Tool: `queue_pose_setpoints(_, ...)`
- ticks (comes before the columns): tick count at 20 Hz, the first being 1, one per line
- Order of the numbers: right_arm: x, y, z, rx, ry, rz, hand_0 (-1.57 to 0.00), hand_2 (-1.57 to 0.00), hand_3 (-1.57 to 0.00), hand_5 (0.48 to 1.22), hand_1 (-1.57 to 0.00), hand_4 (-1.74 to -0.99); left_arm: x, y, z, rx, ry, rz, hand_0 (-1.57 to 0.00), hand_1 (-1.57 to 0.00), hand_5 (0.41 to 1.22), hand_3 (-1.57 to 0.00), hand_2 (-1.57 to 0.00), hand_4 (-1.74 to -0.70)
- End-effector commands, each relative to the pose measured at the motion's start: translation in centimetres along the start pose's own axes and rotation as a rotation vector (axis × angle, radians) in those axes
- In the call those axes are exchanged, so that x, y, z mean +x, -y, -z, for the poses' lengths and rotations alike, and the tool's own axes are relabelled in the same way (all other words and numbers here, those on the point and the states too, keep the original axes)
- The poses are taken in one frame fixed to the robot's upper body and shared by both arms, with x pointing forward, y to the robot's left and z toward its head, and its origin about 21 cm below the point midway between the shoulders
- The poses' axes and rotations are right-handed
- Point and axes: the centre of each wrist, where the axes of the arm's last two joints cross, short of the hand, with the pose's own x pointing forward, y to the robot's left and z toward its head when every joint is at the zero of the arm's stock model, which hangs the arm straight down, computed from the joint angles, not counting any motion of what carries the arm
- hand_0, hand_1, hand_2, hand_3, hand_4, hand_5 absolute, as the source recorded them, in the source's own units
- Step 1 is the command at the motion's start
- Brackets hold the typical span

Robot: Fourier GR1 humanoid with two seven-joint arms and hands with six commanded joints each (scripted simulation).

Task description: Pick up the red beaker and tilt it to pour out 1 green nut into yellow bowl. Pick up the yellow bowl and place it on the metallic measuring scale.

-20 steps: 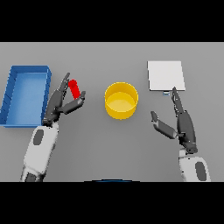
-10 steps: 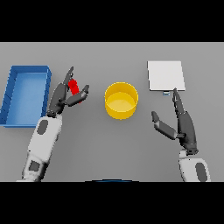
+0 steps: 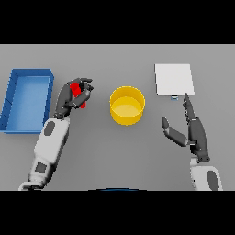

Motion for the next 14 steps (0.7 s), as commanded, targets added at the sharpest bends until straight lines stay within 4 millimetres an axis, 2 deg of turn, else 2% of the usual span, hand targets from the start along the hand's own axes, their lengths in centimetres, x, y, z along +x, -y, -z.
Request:
queue_pose_setpoints(1,0.4,0.2,0.6,-0.007,0.000,0.000,0.00,0.00,0.00,0.645,0.00,-1.254,0.1,0.2,0.3,-0.015,0.004,0.017,-0.99,-1.01,1.042,-0.93,-1.03,-1.57)
queue_pose_setpoints(2,0.5,0.0,0.6,-0.008,-0.001,0.005,0.00,0.00,0.00,0.644,0.00,-1.252,0.0,0.5,0.3,-0.026,0.026,0.025,-1.11,-1.12,1.078,-0.97,-1.14,-1.60)
queue_pose_setpoints(4,0.3,-0.3,0.3,-0.004,0.005,0.008,0.00,0.00,0.00,0.644,0.00,-1.254,0.0,0.6,0.0,-0.042,0.032,0.047,-1.27,-1.29,1.129,-1.19,-1.30,-1.54)
queue_pose_setpoints(6,0.4,0.0,0.1,-0.011,0.005,0.004,0.00,0.00,0.00,0.645,0.00,-1.257,0.2,0.8,-0.1,-0.042,0.007,0.041,-1.38,-1.39,1.162,-1.33,-1.40,-1.51)
queue_pose_setpoints(9,0.4,0.1,0.3,-0.009,-0.006,0.018,0.00,0.00,0.00,0.643,0.00,-1.260,0.7,1.1,0.3,-0.002,0.035,0.000,-1.47,-1.48,1.140,-1.45,-1.48,-1.62)
queue_pose_setpoints(12,0.5,-0.2,0.0,-0.006,0.009,-0.006,0.00,0.00,0.00,0.646,0.00,-1.258,1.9,0.7,0.3,0.030,0.086,-0.051,-1.52,-1.52,1.122,-1.51,-1.52,-1.68)
queue_pose_setpoints(14,0.3,0.4,0.1,-0.008,0.006,-0.016,0.00,0.00,0.00,0.649,0.00,-1.259,3.1,0.8,0.3,0.033,0.111,-0.032,-1.54,-1.54,1.114,-1.53,-1.54,-1.70)
